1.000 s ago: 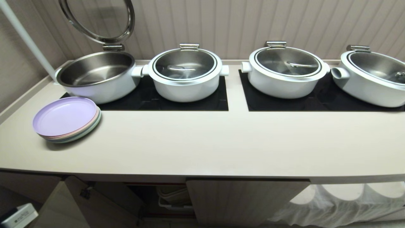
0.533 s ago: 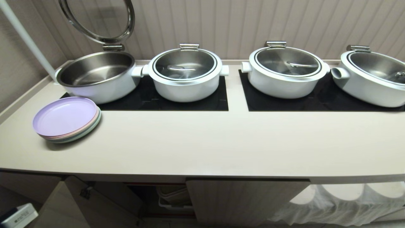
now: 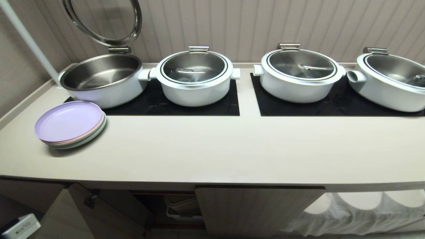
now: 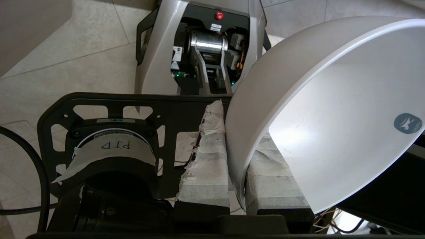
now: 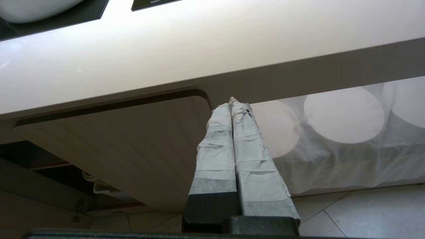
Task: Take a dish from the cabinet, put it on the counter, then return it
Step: Put it back into the cabinet
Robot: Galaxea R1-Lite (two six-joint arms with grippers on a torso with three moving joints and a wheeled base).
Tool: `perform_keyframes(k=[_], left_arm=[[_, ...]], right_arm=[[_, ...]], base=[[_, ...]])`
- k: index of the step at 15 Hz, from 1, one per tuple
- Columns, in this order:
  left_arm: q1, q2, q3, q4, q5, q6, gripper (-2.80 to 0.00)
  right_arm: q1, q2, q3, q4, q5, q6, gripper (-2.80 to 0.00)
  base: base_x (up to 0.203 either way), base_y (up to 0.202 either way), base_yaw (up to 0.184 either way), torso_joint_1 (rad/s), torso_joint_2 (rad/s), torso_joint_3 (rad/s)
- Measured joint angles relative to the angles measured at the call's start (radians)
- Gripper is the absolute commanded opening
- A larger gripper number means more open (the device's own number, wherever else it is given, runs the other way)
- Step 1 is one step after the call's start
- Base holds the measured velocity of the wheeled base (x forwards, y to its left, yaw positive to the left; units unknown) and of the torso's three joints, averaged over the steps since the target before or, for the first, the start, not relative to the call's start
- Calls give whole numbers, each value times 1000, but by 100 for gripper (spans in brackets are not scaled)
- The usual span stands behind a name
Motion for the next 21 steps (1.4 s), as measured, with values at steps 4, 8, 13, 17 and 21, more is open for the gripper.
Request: perform_keyframes(k=[4, 8, 13, 17, 21], left_arm=[[0, 0, -1, -1, 1, 0, -280], [0, 1, -6, -2, -1, 1, -280], [0, 1, -8, 0, -1, 1, -280], [0, 1, -9, -1, -1, 1, -280], [0, 1, -9, -1, -1, 1, -280]], right_arm=[[0, 0, 0, 0, 0, 0, -280], [0, 0, 0, 0, 0, 2, -280], [0, 0, 0, 0, 1, 4, -280], [1, 0, 0, 0, 0, 4, -280], [1, 0, 0, 0, 0, 5, -280]], base=[[0, 0, 0, -96, 201, 95], [0, 0, 0, -123, 256, 130], [0, 0, 0, -150, 304, 148], [0, 0, 0, -151, 313, 151], [0, 0, 0, -154, 314, 155]])
